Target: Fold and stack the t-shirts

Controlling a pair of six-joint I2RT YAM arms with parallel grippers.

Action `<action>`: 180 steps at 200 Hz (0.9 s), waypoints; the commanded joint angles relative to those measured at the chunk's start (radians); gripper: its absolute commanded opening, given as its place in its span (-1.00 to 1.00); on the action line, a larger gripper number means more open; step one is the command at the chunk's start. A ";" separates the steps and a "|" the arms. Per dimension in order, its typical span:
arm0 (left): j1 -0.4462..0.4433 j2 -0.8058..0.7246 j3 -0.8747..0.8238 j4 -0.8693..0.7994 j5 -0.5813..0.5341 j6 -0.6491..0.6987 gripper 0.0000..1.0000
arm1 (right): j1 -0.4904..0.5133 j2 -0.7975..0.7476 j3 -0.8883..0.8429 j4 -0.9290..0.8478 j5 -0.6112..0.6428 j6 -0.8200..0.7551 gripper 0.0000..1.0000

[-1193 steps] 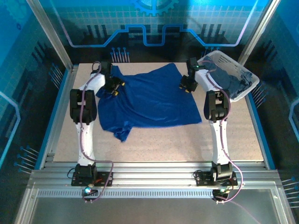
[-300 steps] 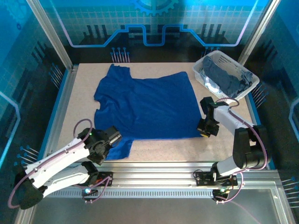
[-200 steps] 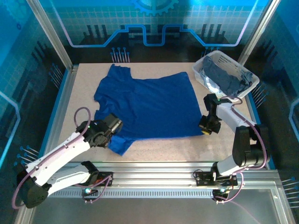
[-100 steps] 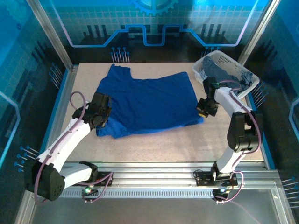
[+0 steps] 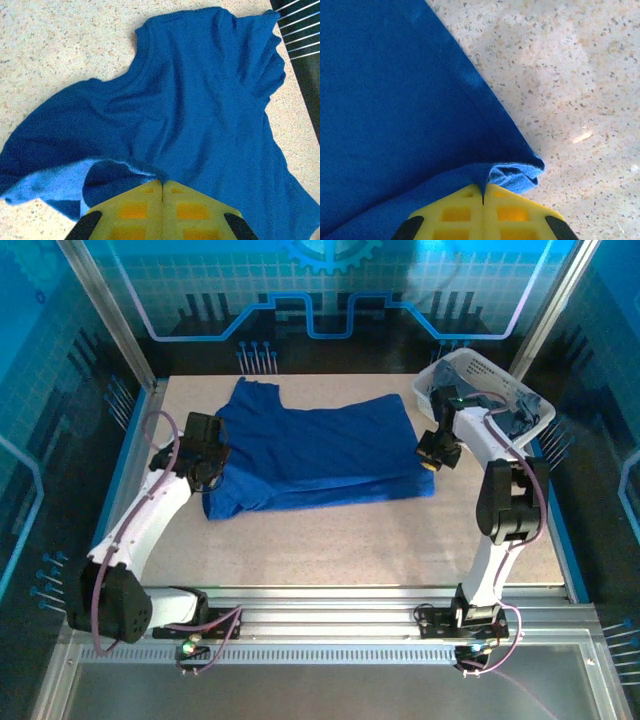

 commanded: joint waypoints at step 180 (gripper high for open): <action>0.106 0.353 0.274 0.081 0.076 0.299 -1.00 | 0.012 0.273 0.342 -0.069 0.021 0.009 -1.00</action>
